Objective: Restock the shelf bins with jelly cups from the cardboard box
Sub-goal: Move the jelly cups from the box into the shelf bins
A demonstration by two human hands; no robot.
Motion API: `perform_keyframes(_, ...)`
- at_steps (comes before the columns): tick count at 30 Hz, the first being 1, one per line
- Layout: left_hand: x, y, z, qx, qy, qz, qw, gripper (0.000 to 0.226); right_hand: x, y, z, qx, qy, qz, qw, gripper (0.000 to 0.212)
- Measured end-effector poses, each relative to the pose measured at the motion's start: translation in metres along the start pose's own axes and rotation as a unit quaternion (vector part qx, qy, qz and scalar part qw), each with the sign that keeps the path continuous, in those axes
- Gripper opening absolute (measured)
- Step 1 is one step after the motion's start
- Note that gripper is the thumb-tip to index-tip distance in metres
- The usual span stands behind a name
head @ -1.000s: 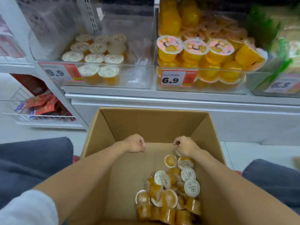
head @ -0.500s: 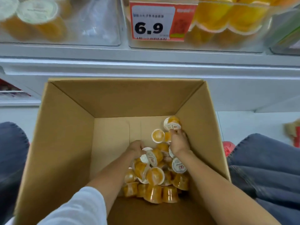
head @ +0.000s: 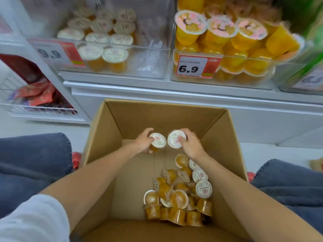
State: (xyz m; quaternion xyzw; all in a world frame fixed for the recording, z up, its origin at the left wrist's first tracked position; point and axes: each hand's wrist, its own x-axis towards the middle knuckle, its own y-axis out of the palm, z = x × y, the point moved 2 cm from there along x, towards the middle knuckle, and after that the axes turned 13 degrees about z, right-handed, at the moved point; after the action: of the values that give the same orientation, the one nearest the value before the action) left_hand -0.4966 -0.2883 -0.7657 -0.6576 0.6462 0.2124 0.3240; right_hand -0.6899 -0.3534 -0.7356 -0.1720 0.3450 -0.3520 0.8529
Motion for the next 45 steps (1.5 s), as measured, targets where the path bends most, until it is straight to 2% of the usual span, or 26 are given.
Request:
perform_keyframes(1,-0.020,-0.008,-0.017,-0.005,0.017,0.019,1.000,0.042,-0.005,-0.003,0.021,0.022,-0.030,-0.011,0.999,0.026)
perform_keyframes(3,-0.061,-0.027,-0.046,-0.014,0.069,0.024,0.997,0.043,-0.017,-0.013,0.063,0.042,-0.094,-0.037,0.994,0.029)
perform_keyframes(8,-0.145,-0.075,-0.108,-0.091,0.188,-0.031,0.977,0.039,-0.045,-0.046,0.170,0.031,-0.220,-0.093,0.971,0.041)
perform_keyframes(11,-0.180,-0.106,-0.141,-0.021,0.270,-0.100,0.958,0.056,-0.049,-0.062,0.224,0.055,-0.263,-0.105,0.958,0.050)
perform_keyframes(13,-0.194,-0.133,-0.161,0.021,0.313,-0.140,0.939,0.069,-0.042,-0.072,0.253,0.084,-0.283,-0.097,0.950,0.066)
perform_keyframes(16,-0.200,-0.175,-0.187,0.084,0.339,-0.205,0.914,0.083,-0.015,-0.082,0.288,0.062,-0.290,-0.102,0.950,0.081)
perform_keyframes(18,-0.189,-0.206,-0.200,0.116,0.344,-0.239,0.900,0.080,0.016,-0.085,0.307,0.059,-0.286,-0.108,0.950,0.085)
perform_keyframes(20,-0.170,-0.239,-0.210,0.142,0.335,-0.280,0.889,0.077,0.049,-0.087,0.326,0.062,-0.276,-0.107,0.953,0.089)
perform_keyframes(22,-0.148,-0.269,-0.221,0.196,0.303,-0.319,0.877,0.074,0.083,-0.087,0.346,0.038,-0.266,-0.121,0.955,0.081)
perform_keyframes(23,-0.136,-0.283,-0.227,0.208,0.292,-0.318,0.878,0.070,0.101,-0.086,0.356,0.029,-0.262,-0.128,0.956,0.073)
perform_keyframes(25,-0.111,-0.304,-0.239,0.202,0.271,-0.304,0.891,0.061,0.137,-0.082,0.380,0.031,-0.253,-0.125,0.959,0.080)
perform_keyframes(28,-0.078,-0.329,-0.254,0.196,0.188,-0.354,0.895,0.079,0.184,-0.072,0.402,-0.037,-0.215,-0.137,0.966,0.083)
perform_keyframes(30,-0.059,-0.339,-0.254,0.262,0.146,-0.408,0.862,0.063,0.201,-0.065,0.403,-0.104,-0.198,-0.131,0.966,0.082)
perform_keyframes(32,-0.047,-0.341,-0.249,0.381,0.097,-0.435,0.810,0.044,0.210,-0.061,0.398,-0.143,-0.200,-0.136,0.960,0.080)
perform_keyframes(34,-0.045,-0.342,-0.247,0.447,0.084,-0.443,0.773,0.043,0.212,-0.065,0.394,-0.161,-0.211,-0.173,0.949,0.063)
perform_keyframes(36,-0.047,-0.345,-0.250,0.457,0.060,-0.463,0.757,0.040,0.211,-0.070,0.393,-0.148,-0.235,-0.182,0.943,0.041)
perform_keyframes(37,-0.051,-0.344,-0.251,0.460,0.049,-0.477,0.747,0.039,0.210,-0.071,0.393,-0.145,-0.243,-0.172,0.944,0.041)
perform_keyframes(41,-0.056,-0.335,-0.251,0.552,-0.002,-0.485,0.678,0.047,0.209,-0.061,0.395,-0.190,-0.240,-0.083,0.948,0.065)
perform_keyframes(45,-0.048,-0.338,-0.244,0.604,-0.011,-0.462,0.649,0.063,0.208,-0.058,0.393,-0.218,-0.227,-0.064,0.947,0.074)
